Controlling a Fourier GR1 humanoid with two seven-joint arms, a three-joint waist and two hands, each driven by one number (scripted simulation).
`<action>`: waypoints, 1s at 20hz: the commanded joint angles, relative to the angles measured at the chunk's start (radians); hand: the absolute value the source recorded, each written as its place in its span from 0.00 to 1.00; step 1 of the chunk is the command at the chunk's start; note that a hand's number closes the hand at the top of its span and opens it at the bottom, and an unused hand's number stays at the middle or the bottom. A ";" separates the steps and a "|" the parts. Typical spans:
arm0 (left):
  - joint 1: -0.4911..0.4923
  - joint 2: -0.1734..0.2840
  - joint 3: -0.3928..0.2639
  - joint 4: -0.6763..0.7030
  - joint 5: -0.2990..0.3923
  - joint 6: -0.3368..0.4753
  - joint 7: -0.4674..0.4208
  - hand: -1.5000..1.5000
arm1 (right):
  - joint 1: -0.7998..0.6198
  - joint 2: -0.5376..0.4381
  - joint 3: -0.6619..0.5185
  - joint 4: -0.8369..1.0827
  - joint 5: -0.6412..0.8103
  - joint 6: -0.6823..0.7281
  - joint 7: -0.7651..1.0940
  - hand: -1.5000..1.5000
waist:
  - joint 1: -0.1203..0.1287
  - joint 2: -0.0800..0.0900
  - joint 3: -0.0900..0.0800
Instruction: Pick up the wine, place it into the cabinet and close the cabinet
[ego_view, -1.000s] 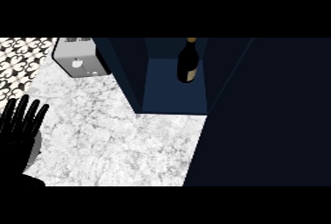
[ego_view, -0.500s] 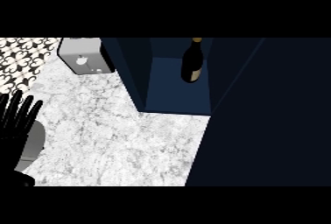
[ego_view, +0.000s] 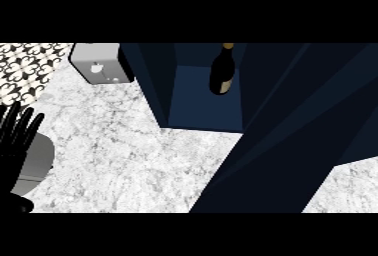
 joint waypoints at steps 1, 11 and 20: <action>-0.001 -0.009 0.003 -0.001 0.000 0.010 0.007 0.00 | -0.257 0.227 0.016 0.154 0.011 -0.064 0.147 1.00 | -0.007 -0.005 0.001; 0.025 -0.015 0.066 0.046 -0.011 -0.031 0.005 0.00 | -0.658 0.287 -0.188 0.662 -0.199 -0.140 0.018 1.00 | -0.041 -0.002 0.007; 0.022 -0.032 0.133 0.113 -0.040 -0.087 -0.006 0.00 | -0.588 0.288 -0.272 0.772 -0.270 -0.106 -0.062 1.00 | -0.062 -0.005 0.008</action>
